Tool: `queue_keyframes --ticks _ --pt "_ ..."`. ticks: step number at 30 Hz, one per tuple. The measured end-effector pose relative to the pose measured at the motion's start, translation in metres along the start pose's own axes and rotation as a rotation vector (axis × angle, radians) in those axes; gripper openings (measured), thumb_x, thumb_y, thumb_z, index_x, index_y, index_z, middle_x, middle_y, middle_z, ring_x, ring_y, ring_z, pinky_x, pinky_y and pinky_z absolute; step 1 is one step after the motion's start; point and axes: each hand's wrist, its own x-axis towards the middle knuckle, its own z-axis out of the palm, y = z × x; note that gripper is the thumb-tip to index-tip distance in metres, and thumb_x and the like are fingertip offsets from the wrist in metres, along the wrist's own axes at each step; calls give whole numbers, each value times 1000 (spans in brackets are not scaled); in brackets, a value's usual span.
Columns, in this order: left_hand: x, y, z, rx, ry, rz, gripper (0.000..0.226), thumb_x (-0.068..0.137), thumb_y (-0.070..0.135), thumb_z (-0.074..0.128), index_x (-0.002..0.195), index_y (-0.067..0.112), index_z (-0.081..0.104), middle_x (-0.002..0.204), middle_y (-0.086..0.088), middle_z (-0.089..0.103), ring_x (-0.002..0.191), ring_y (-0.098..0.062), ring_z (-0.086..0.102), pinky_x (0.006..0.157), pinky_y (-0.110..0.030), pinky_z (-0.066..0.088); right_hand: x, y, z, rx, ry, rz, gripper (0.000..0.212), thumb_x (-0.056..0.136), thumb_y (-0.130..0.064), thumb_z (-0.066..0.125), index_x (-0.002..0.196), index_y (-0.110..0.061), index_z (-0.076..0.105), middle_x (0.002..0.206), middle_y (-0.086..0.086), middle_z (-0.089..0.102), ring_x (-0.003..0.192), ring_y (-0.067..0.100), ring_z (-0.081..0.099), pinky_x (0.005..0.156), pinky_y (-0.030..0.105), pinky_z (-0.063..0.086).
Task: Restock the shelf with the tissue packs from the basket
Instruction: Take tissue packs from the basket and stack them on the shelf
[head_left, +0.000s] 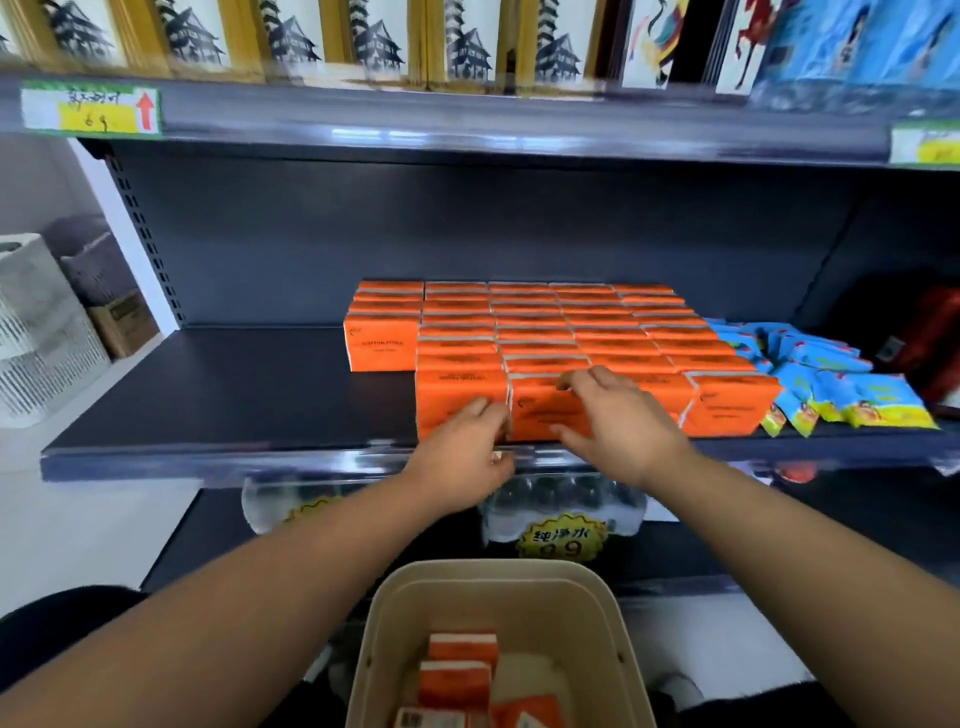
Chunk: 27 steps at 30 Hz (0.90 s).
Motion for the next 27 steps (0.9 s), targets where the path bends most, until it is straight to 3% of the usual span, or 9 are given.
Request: queue_keyframes --ticks 4,10,15,18,27 --pt "-29 -13 48 74 -145 -9 38 87 36 58 121 21 47 117 0 47 107 -22 53 87 -40 49 -29 -2 32 -36 -54 -6 50 94 -43 51 138 -23 38 135 2 44 125 26 42 98 40 39" --pt "-65 -40 104 103 -344 -168 58 86 40 60 138 27 37 129 1 42 117 -22 48 93 -38 47 -64 -4 102 -1 -209 -4 45 95 -42 49 136 -26 38 136 -1 43 124 22 41 99 41 37" --pt "-93 -60 144 76 -482 -260 59 86 39 60 139 28 36 138 1 36 121 -23 51 95 -42 48 -89 -4 156 54 -364 50 48 94 -37 55 137 -27 37 141 -3 41 131 20 38 107 40 34" --pt "-107 -67 168 68 -576 -287 60 88 41 59 141 27 34 146 -2 32 130 -26 42 102 -44 43 -102 -4 182 69 -463 89 51 93 -36 56 140 -26 37 144 -1 41 134 22 37 110 40 30" --pt "-127 -83 213 44 -740 -277 61 88 43 60 141 26 36 144 -3 37 126 -26 45 101 -41 42 -141 9 257 50 -762 181 57 90 -39 58 139 -23 34 141 6 43 129 28 40 103 46 35"
